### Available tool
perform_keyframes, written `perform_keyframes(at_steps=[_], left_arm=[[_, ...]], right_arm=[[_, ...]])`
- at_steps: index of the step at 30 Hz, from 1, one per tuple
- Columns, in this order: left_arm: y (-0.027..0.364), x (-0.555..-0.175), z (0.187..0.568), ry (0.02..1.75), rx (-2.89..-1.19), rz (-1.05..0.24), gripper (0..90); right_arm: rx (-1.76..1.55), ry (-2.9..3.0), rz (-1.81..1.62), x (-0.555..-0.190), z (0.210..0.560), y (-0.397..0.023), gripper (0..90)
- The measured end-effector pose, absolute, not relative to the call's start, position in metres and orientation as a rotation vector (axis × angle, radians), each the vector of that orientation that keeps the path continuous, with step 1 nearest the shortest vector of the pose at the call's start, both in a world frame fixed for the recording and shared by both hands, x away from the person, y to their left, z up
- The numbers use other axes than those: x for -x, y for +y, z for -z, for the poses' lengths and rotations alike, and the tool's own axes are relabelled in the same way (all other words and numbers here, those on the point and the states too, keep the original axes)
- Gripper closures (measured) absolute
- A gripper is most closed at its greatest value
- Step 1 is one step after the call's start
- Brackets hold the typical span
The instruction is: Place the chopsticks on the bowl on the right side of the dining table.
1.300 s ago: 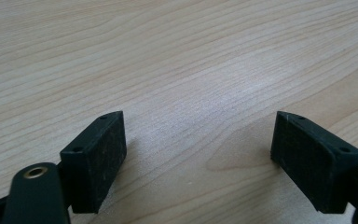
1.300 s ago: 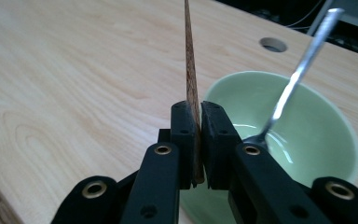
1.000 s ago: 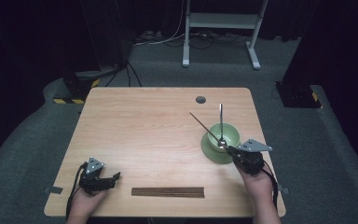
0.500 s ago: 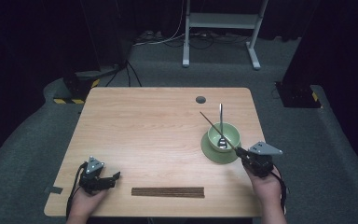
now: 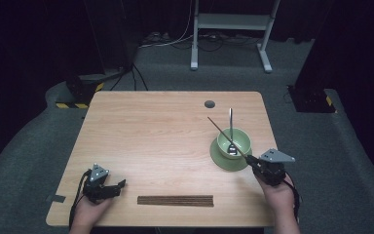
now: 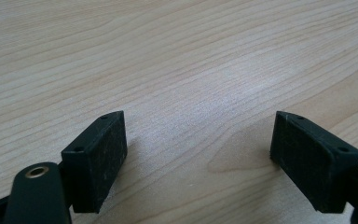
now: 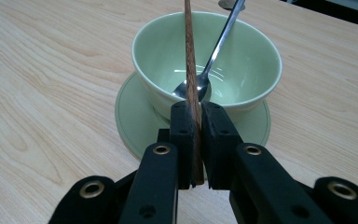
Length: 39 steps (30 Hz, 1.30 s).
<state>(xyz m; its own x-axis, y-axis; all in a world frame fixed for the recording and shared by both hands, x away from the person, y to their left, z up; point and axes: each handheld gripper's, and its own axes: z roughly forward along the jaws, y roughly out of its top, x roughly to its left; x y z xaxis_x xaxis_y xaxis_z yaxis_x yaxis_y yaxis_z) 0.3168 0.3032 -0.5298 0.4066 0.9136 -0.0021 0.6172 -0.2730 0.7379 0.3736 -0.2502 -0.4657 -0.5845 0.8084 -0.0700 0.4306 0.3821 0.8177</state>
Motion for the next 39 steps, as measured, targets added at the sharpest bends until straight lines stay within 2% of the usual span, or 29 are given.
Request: perform_keyframes(at_steps=[2, 3, 4, 5, 7, 9, 14, 19, 28, 33, 39], left_arm=[[0.303, -0.317, 0.530, 1.299, -1.997, -0.568, 18.7], [0.303, -0.317, 0.530, 1.299, -1.998, -0.568, 18.7], [0.303, -0.317, 0.530, 1.298, -1.998, -0.569, 18.7], [0.303, -0.317, 0.530, 1.300, -1.997, -0.573, 18.8], [0.303, -0.316, 0.530, 1.299, -1.999, -0.578, 18.9], [0.303, -0.316, 0.530, 1.299, -1.999, -0.570, 18.8], [0.303, -0.316, 0.530, 1.299, -1.998, -0.575, 18.7], [0.302, -0.316, 0.530, 1.298, -1.998, -0.577, 18.9], [0.303, -0.316, 0.530, 1.298, -1.999, -0.578, 19.3], [0.303, -0.317, 0.530, 1.300, -1.996, -0.580, 20.2], [0.302, -0.316, 0.530, 1.294, -1.999, -0.583, 20.8]], right_arm=[[-1.057, 2.179, -1.083, -0.373, 0.465, -0.249, 79.8], [-1.060, 2.171, -1.085, -0.373, 0.464, -0.249, 74.0], [-1.060, 2.171, -1.085, -0.373, 0.464, -0.249, 74.0], [-1.061, 2.153, -1.102, -0.372, 0.462, -0.249, 67.7], [-1.059, 2.144, -1.106, -0.371, 0.460, -0.248, 65.5], [-1.024, 2.135, -1.123, -0.367, 0.451, -0.242, 58.2], [-0.991, 2.140, -1.182, -0.361, 0.442, -0.230, 53.9], [-0.943, 2.185, -1.232, -0.357, 0.440, -0.202, 45.1], [-0.841, 2.286, -1.268, -0.346, 0.449, -0.163, 39.0], [-0.838, 2.318, -1.247, -0.327, 0.473, -0.145, 37.1], [-0.838, 2.415, -1.221, -0.321, 0.498, -0.137, 37.6]])
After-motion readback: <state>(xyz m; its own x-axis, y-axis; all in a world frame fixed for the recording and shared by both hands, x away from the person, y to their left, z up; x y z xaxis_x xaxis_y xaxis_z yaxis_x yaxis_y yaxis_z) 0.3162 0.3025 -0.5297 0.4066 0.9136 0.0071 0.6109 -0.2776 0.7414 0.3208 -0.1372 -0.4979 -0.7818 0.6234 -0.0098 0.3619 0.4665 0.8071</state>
